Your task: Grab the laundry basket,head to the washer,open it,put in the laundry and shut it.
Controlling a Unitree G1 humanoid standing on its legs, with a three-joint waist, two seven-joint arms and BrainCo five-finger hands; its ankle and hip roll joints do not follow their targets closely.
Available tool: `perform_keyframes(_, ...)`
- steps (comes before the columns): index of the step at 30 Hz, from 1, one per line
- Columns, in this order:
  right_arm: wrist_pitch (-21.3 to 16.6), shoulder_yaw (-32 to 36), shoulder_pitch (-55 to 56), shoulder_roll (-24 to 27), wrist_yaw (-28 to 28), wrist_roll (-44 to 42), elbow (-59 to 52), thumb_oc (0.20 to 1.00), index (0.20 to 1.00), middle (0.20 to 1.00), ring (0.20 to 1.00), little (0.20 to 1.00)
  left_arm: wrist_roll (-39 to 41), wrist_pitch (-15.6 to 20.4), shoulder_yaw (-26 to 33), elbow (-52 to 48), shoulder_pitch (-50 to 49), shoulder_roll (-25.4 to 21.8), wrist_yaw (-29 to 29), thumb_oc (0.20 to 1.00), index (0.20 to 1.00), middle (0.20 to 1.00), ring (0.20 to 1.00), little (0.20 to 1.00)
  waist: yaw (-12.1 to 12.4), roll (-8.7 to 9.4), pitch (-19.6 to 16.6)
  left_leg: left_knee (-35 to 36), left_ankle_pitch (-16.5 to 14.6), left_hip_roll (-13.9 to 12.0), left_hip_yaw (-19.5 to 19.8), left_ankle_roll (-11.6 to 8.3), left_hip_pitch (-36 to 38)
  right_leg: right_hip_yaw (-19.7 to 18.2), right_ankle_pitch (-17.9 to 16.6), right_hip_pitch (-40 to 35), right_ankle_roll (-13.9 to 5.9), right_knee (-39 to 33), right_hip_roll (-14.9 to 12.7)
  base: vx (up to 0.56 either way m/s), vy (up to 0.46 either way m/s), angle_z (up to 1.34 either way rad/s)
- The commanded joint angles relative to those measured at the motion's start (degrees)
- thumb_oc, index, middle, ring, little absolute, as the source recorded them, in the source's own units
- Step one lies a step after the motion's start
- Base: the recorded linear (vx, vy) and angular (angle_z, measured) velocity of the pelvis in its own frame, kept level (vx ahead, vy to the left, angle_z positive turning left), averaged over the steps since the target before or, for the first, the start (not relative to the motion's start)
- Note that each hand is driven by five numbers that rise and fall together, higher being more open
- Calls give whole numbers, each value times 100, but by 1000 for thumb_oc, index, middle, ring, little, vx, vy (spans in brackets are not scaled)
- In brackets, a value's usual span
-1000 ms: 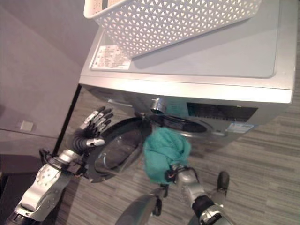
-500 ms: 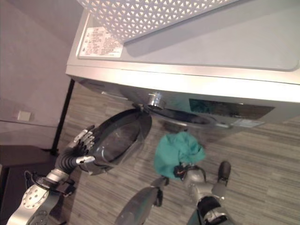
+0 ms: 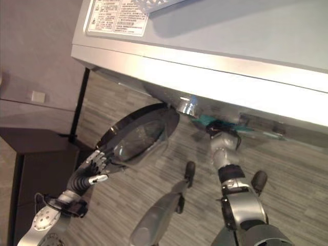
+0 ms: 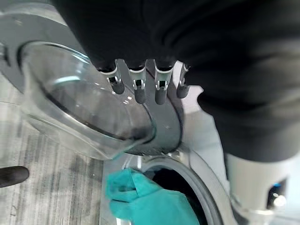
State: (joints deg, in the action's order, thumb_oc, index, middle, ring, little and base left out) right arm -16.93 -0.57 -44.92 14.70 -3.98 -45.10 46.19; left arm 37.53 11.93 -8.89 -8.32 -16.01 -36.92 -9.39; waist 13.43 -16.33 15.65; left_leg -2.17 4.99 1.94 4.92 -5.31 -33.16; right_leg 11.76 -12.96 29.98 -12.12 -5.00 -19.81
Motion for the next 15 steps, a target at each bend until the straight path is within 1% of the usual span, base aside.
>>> perform_keyframes(1,-386,-203,-583,329,-86,-220,-115,200,200,200,200,200,-19,127,-210,-430,316,-83,-50,1000,1000,1000,1000,1000,43,-269,115,-316,-212,-118,-145,-231,-410,-146,942,620,30,1150,-88,84,-69,14)
perform_keyframes(2,-379,-205,-691,446,-115,-236,-67,200,200,200,200,200,-7,118,-235,-418,337,-89,-50,1000,1000,1000,1000,1000,79,-266,62,-277,-341,-140,-104,-254,-379,-153,1151,603,2,1218,-74,84,-99,28)
perform_keyframes(3,-402,-148,-992,681,-169,-339,65,200,200,200,200,200,-18,117,-276,-389,394,-121,-31,1000,1000,1000,1000,1000,144,-287,64,-244,-313,-151,-44,-267,-496,-111,1268,726,18,1351,-54,98,-89,30)
perform_keyframes(6,-540,109,-1392,1037,-325,-590,138,200,200,200,200,200,-52,112,-310,-346,463,-148,10,1000,1000,1000,1000,1000,220,-329,73,-251,-292,-150,44,-278,-663,-67,1419,905,30,1578,-52,-2,-67,17)
perform_keyframes(8,-768,381,-1724,1448,-538,-771,-26,200,200,200,200,200,-80,124,-301,-324,550,-156,68,1000,1000,1000,1000,1000,266,-370,70,-292,-271,-129,146,-286,-809,-89,1567,1113,44,1845,-48,-6,-70,8)
perform_keyframes(9,-979,539,-2043,1902,-760,-823,-277,200,200,200,200,200,-111,144,-267,-289,598,-155,145,1000,1000,1000,1000,1000,299,-371,25,-305,-253,-116,201,-295,-911,-99,1674,1255,41,2034,-37,-2,-60,18)
perform_keyframes(10,-977,534,-2067,1925,-785,-814,-278,200,200,200,200,200,-114,144,-280,-291,627,-149,151,1000,1000,1000,1000,1000,313,-378,23,-308,-252,-113,206,-298,-932,-100,1693,1287,44,2066,-43,3,-46,24)
perform_keyframes(12,-1041,397,-2428,2572,-976,-668,-502,200,200,200,200,200,-117,166,-233,-228,680,-174,211,1000,1000,1000,1000,1000,341,-327,-40,-301,-233,-111,256,-318,-998,-101,1798,1427,34,2257,-37,12,-30,21)
perform_keyframes(13,-995,170,-2751,2991,-1064,-567,-514,200,200,200,200,200,-119,169,-239,-192,741,-204,248,1000,1000,1000,1000,1000,362,-294,-70,-265,-204,-116,274,-337,-1039,-95,1861,1529,33,2363,-28,12,-29,16)
perform_keyframes(14,-994,142,-2790,3010,-1064,-573,-492,200,200,200,200,200,-120,169,-248,-186,763,-186,250,1000,1000,1000,1000,1000,366,-306,-67,-264,-203,-115,272,-338,-1051,-101,1868,1549,34,2378,-31,15,-61,19)
perform_keyframes(15,-922,-431,-3513,3783,-1122,-488,-761,200,200,200,200,200,-83,165,-188,-222,774,-313,301,1000,1000,1000,1000,1000,353,-140,-144,-176,-158,-151,293,-367,-1088,-86,1951,1680,24,2507,16,11,-48,16)
